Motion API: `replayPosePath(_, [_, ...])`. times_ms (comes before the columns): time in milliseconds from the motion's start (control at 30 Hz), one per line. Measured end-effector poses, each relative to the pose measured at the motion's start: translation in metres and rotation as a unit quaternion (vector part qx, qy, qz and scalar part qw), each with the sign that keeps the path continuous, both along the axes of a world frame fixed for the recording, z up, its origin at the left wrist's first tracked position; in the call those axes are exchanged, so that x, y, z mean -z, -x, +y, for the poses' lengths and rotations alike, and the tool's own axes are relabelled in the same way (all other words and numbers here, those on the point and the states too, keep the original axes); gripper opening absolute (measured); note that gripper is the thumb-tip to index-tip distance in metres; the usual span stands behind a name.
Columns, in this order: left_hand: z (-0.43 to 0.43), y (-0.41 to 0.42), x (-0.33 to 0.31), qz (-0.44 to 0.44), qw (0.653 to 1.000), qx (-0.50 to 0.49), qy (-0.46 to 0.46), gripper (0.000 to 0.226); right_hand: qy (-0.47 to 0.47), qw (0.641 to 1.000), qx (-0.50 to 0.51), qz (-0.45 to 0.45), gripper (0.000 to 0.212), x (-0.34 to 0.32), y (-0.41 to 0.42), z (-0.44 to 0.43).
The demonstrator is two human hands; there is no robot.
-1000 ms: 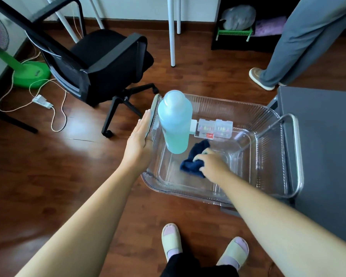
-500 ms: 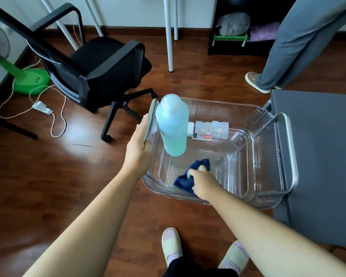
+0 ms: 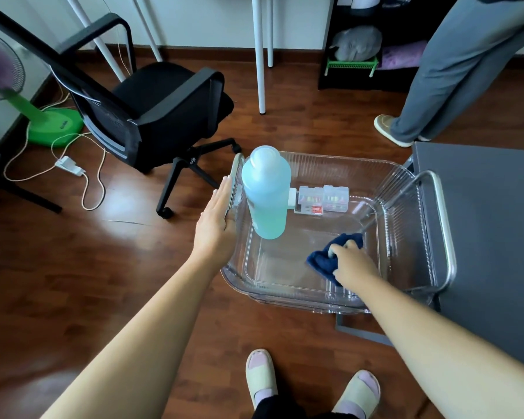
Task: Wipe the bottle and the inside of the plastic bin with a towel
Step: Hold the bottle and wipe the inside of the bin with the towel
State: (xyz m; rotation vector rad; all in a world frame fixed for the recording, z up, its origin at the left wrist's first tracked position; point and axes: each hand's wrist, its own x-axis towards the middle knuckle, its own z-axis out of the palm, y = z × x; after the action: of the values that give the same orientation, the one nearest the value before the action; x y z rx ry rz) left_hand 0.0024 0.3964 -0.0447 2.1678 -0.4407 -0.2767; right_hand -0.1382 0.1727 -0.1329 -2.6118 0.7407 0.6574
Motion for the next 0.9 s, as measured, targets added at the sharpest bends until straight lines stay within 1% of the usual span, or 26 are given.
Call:
replayPosePath(100, [0.0, 0.0, 0.002, -0.009, 1.0, 0.001, 0.003, 0.064, -0.032, 0.998, -0.032, -0.042, 0.029, 0.006, -0.004, 0.022])
replayPosePath(167, [0.0, 0.0, 0.003, -0.013, 1.0, 0.001, 0.0, 0.062, -0.058, 0.996, -0.064, -0.036, 0.03, 0.007, -0.003, 0.027])
replayPosePath(200, [0.0, 0.0, 0.003, -0.013, 1.0, 0.002, -0.003, 0.062, -0.068, 0.995, -0.061, -0.036, 0.029, 0.004, -0.004, 0.026])
replayPosePath(233, [0.0, 0.0, 0.003, -0.013, 1.0, 0.002, -0.004, 0.061, -0.069, 0.995, -0.05, -0.045, 0.027, 0.001, -0.006, 0.023])
replayPosePath(300, [0.0, -0.001, 0.004, -0.012, 1.0, 0.004, -0.003, 0.061, -0.04, 0.994, -0.038, -0.092, 0.024, -0.006, -0.013, 0.013])
replayPosePath(367, [0.0, -0.001, 0.003, -0.014, 1.0, 0.002, -0.001, 0.061, -0.017, 0.991, -0.057, -0.116, 0.029, -0.01, -0.022, 0.006])
replayPosePath(400, [0.0, -0.001, 0.003, -0.016, 1.0, 0.003, -0.001, 0.061, -0.02, 0.992, -0.08, -0.098, 0.036, -0.011, -0.026, 0.004])
replayPosePath(467, [0.0, -0.001, 0.004, -0.022, 1.0, 0.004, -0.008, 0.061, -0.032, 0.991, -0.129, -0.019, 0.052, -0.01, -0.031, 0.005])
replayPosePath(533, [0.0, -0.001, 0.004, -0.029, 0.999, 0.008, -0.015, 0.062, -0.023, 0.988, -0.152, 0.026, 0.058, -0.006, -0.031, 0.007])
replayPosePath(633, [0.0, -0.001, 0.003, -0.046, 0.998, 0.02, -0.025, 0.061, 0.029, 0.985, -0.17, 0.024, 0.052, -0.003, -0.031, 0.008])
replayPosePath(733, [0.001, -0.002, 0.001, -0.058, 0.996, 0.027, -0.058, 0.06, 0.106, 0.974, -0.196, 0.036, 0.033, -0.009, -0.032, 0.009])
replayPosePath(767, [0.002, -0.001, 0.0, -0.064, 0.995, 0.027, -0.075, 0.061, 0.123, 0.971, -0.204, 0.033, 0.031, -0.011, -0.032, 0.009])
replayPosePath(833, [0.004, 0.003, -0.002, -0.074, 0.991, 0.021, -0.107, 0.063, 0.131, 0.966, -0.222, 0.014, 0.033, -0.015, -0.03, 0.007])
replayPosePath(900, [0.009, 0.012, -0.005, -0.084, 0.988, 0.023, -0.13, 0.067, 0.11, 0.967, -0.231, 0.015, 0.033, -0.027, -0.027, 0.007])
